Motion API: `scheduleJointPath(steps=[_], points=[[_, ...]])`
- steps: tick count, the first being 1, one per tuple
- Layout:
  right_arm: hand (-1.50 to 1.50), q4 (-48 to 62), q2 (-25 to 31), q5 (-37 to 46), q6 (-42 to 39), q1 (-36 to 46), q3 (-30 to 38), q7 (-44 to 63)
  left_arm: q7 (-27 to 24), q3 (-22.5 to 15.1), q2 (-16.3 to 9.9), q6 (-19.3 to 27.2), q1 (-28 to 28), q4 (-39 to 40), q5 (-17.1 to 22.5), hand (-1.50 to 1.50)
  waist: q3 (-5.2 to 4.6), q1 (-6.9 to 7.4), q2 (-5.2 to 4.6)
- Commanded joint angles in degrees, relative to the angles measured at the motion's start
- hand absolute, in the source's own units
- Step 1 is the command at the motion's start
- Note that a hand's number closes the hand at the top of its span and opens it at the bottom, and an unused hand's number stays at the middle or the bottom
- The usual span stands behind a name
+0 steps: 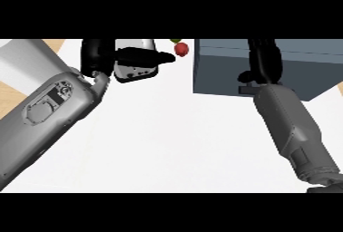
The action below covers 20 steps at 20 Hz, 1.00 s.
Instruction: Pick up the can, place it into the drawer and close the drawer
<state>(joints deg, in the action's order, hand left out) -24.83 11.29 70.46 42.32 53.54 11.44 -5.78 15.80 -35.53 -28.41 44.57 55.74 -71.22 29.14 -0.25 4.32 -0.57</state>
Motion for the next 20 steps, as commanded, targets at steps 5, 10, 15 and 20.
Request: scheduleJointPath(steps=[5, 10, 15, 20], points=[[-1.5, 8.3, 1.1, -0.9, -0.4, 9.3, 2.6, 0.0, -1.2, 0.6, -1.7, -1.1, -5.0, -4.3, -1.4, -1.5, 0.37, 1.15, -1.06], [-1.5, 10.3, -0.3, -0.7, 1.7, 10.3, 3.2, 0.5, -1.8, 1.1, -2.0, -1.1, -7.5, -6.1, -2.0, -1.5, 0.39, 1.57, -1.24], [-1.5, 9.2, -1.2, -7.2, -1.2, 11.6, 8.0, -7.1, -2.4, 1.8, -2.1, -1.6, -8.7, -6.9, -2.1, -1.5, 0.5, 1.25, -1.24], [-1.5, 7.0, -2.7, -15.5, -3.9, 12.9, 14.6, -12.8, -4.2, 2.3, -3.1, -2.6, -12.7, -8.3, -1.8, -1.5, 0.49, 1.11, -0.87]])
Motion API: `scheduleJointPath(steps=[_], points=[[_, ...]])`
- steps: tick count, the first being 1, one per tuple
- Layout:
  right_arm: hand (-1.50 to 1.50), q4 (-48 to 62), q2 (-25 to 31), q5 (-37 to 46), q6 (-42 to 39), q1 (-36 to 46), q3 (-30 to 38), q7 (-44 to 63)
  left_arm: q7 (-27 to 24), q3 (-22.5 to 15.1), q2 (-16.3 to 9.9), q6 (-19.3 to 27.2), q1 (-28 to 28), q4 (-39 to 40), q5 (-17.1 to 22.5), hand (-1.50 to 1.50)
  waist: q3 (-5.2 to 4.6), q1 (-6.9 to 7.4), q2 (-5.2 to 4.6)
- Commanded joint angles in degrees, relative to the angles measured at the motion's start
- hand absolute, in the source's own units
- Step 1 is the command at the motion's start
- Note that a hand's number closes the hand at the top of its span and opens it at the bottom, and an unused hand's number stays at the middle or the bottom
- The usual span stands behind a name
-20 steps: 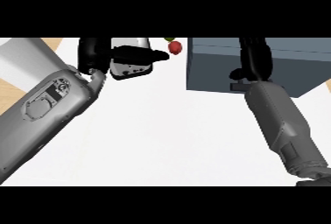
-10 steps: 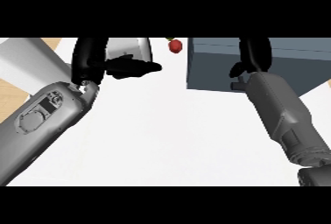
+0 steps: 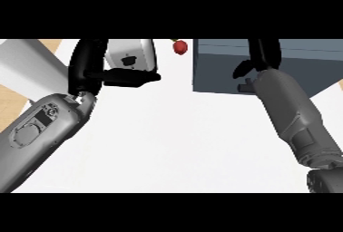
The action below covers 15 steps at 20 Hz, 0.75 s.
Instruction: Pick up the can, place it into the drawer and close the drawer
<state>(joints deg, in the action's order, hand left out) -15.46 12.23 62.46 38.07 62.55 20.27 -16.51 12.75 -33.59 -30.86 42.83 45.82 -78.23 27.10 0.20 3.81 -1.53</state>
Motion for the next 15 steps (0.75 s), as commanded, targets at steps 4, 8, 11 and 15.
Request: scheduleJointPath(steps=[4, 8, 11, 15], points=[[-1.5, -2.4, -5.1, -12.0, -4.0, 5.6, 9.3, -5.5, -1.5, -0.1, 0.4, 0.3, -4.0, -2.0, -0.7, -1.5, -0.02, 0.72, 0.45], [-1.5, -3.2, -6.4, -18.4, -6.6, 5.7, 14.7, -9.7, -1.8, 1.8, 0.0, -0.2, -2.9, -0.3, -0.8, -1.5, 0.01, -0.37, 0.2], [-1.5, -2.6, -8.6, -21.8, -8.2, 5.7, 17.4, -10.3, 0.2, 2.3, -1.8, -0.9, -3.1, -1.4, -0.6, -1.5, -0.03, -0.35, 0.5], [-1.5, -2.6, -4.9, -23.8, -12.1, 6.1, 18.8, -12.7, 0.6, 2.8, -2.7, -0.6, -6.6, -4.6, -1.5, -1.5, -0.1, -0.72, 0.83]])
